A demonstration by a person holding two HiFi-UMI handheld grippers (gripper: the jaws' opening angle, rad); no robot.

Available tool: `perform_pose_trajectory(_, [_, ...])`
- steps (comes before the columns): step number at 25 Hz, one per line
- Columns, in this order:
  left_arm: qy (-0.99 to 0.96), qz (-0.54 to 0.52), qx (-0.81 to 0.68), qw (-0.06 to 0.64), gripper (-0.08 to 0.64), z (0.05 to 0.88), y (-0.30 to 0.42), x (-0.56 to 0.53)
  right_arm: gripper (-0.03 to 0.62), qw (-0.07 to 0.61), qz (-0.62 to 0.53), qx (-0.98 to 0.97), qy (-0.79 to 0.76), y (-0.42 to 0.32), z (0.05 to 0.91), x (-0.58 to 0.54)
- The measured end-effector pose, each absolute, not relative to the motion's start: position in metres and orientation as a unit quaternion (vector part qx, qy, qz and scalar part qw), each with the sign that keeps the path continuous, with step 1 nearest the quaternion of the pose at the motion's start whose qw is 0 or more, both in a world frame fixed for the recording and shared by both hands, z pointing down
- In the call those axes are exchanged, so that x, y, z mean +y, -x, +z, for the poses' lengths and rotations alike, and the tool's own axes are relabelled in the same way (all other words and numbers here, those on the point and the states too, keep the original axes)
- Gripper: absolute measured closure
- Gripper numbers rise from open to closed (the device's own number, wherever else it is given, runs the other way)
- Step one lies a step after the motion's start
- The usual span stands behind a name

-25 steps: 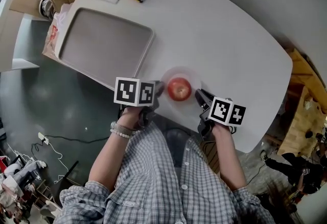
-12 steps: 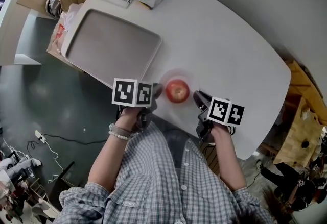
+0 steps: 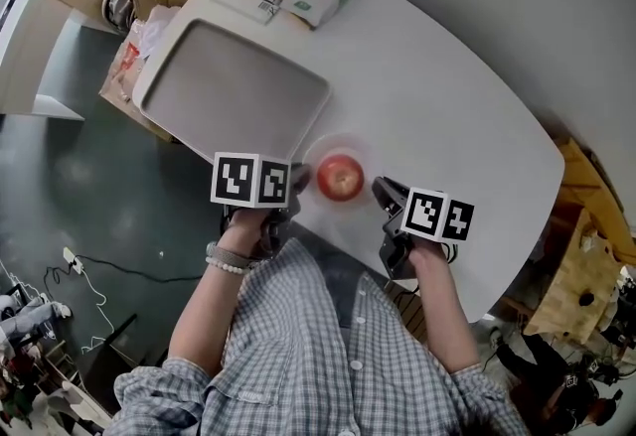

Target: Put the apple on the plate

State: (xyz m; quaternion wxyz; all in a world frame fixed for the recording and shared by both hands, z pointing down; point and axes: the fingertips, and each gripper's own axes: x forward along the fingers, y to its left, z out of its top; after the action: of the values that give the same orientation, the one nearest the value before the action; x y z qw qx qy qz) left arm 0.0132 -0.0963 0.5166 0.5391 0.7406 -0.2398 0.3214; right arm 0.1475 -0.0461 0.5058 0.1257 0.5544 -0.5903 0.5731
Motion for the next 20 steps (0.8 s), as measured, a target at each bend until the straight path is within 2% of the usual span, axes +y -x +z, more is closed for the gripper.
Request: perform_pose_trajectory(20, [-0.719,0.281,-0.303,0.558,0.517,0.524,0.053,-0.154,0.541,0.168,0.565,-0.632,-0.504,-0.087,0.515,-0.124])
